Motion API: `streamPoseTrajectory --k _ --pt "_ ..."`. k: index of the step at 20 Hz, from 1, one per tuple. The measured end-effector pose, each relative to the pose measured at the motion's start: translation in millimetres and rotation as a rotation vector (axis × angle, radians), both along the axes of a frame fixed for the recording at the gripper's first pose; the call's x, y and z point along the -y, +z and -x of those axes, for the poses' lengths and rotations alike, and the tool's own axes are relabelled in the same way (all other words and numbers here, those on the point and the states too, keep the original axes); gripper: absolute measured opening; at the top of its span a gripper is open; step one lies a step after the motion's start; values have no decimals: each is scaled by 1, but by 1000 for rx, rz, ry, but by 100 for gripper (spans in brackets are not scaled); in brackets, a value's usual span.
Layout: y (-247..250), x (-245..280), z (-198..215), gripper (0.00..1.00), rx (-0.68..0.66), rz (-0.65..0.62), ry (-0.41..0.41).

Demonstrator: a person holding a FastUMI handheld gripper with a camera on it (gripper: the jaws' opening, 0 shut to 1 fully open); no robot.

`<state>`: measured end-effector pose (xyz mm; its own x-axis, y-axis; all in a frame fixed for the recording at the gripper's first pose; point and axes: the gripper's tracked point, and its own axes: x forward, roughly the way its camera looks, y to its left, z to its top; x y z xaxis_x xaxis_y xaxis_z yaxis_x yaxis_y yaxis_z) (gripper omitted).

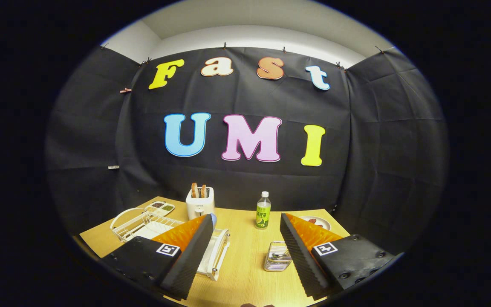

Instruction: Take the plate from the dish rack, then take the spoon from the basket and place it into the plate.

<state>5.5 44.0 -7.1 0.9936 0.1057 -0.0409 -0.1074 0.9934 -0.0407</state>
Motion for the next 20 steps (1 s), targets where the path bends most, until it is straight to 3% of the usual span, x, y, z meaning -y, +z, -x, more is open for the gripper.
streamPoseTrajectory --k 10,20 --pt "-11 -9 -15 97 -38 19 18" --pt "-36 -63 -80 98 -198 47 100"
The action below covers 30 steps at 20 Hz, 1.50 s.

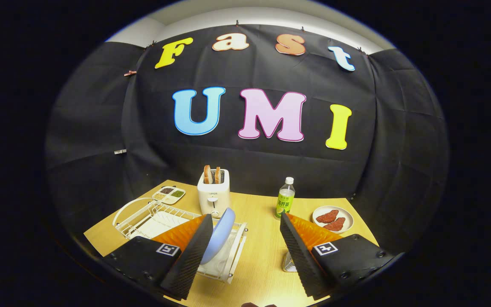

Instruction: Take the plate from the dish rack, then take the spoon from the basket and place it into the plate.

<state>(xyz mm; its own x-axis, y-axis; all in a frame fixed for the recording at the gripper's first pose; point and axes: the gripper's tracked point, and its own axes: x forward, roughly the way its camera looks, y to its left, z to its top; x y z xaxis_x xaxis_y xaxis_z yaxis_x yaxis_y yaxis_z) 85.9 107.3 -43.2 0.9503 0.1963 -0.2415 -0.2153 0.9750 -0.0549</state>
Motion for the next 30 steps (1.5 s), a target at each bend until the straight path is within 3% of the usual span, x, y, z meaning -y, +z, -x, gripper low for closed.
streamPoseTrajectory --k 9,16,18,21,24,30 --pt "-58 -33 -55 98 -267 -9 -17" --pt "-112 -53 -72 97 -465 -13 -29" --pt "-120 -53 -78 91 -484 -10 -46" --pt "-131 -50 -80 62 -523 -16 -92" --pt "-139 -55 -78 42 -580 -68 -113" --pt "-135 -58 -78 32 -560 -66 -179"
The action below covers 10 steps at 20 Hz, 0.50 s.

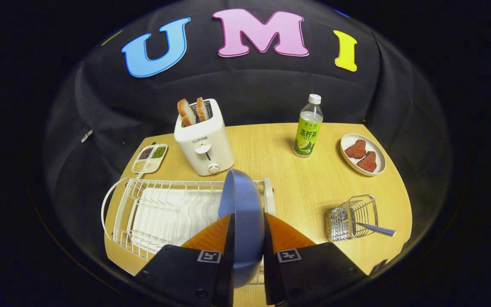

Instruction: Take the plate from the dish rack, then take the spoon from the basket and place it into the plate.

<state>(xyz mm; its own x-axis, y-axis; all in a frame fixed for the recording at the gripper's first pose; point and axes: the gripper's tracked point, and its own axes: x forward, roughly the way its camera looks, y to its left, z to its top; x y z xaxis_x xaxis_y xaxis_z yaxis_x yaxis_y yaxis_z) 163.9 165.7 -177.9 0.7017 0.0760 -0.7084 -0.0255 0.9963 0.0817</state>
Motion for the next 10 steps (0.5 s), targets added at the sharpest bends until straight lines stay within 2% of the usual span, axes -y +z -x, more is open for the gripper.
streamPoseTrajectory --k 7,10 --pt "18 -10 -1 32 58 62 -41" --pt "17 -12 3 32 39 79 -69"
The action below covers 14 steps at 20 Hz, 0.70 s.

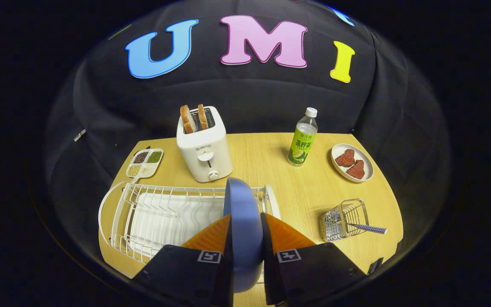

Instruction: Take the plate from the dish rack, then take the spoon from the basket and place it into the plate.

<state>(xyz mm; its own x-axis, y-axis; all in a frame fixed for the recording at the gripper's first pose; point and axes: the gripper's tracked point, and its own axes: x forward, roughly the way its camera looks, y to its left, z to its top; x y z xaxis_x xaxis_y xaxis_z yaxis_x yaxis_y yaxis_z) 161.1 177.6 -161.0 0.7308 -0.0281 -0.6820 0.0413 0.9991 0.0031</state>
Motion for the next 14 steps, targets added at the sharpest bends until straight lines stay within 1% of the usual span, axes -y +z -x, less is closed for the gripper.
streamPoseTrajectory --k 2,7,10,14 --pt "4 2 -1 32 9 15 -27" --pt "7 4 2 32 15 52 -62" --pt "7 2 4 32 13 76 -59" --pt "13 4 0 32 28 107 -76"
